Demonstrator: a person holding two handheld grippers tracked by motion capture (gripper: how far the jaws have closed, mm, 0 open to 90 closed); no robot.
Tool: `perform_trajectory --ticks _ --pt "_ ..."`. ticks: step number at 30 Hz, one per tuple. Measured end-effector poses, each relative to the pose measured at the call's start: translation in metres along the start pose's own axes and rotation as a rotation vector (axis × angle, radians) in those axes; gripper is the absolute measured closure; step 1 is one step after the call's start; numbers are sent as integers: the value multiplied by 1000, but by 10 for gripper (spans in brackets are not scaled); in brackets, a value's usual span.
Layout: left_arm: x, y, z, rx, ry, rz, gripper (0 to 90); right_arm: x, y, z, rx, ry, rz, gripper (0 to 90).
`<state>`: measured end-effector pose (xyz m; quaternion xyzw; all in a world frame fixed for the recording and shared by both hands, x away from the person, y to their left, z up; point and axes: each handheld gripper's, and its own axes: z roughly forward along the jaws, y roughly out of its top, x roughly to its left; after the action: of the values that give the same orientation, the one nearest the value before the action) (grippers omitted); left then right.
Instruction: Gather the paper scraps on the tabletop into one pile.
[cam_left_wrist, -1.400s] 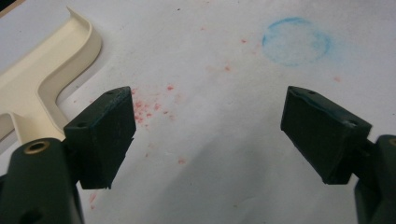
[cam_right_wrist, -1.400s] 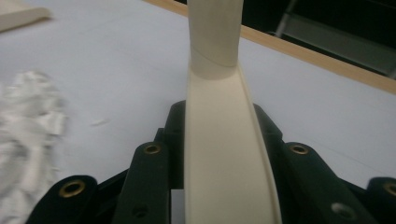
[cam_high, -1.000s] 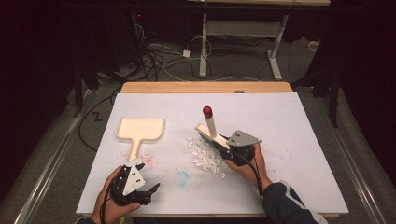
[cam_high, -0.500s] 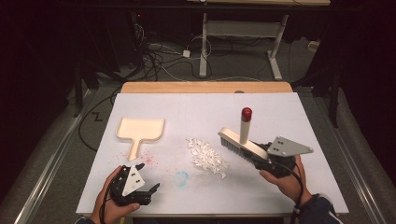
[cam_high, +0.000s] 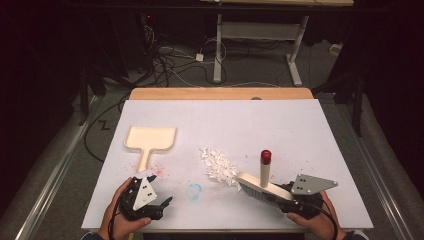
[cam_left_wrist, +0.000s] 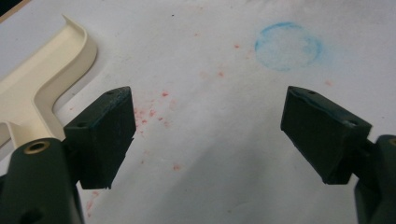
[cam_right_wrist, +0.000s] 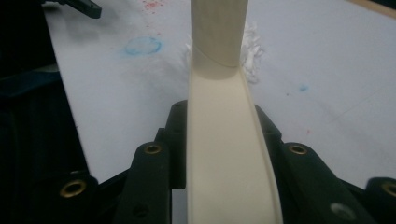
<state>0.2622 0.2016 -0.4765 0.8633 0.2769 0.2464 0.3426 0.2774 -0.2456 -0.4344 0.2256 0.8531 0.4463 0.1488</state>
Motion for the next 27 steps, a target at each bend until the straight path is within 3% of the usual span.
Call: perform_trajectory --ticks 14,19,23,27 --pt "1 -1 0 3 -6 10 168 -9 38 62 -38 -33 -56 687" --pt "0 -2 0 2 -5 6 168 -9 43 50 -70 -33 -48 686" --pt "0 -1 -1 5 0 6 168 -7 48 33 -106 -99 -40 684" --pt "0 -1 0 8 1 6 168 -7 51 24 -160 -155 3 684"
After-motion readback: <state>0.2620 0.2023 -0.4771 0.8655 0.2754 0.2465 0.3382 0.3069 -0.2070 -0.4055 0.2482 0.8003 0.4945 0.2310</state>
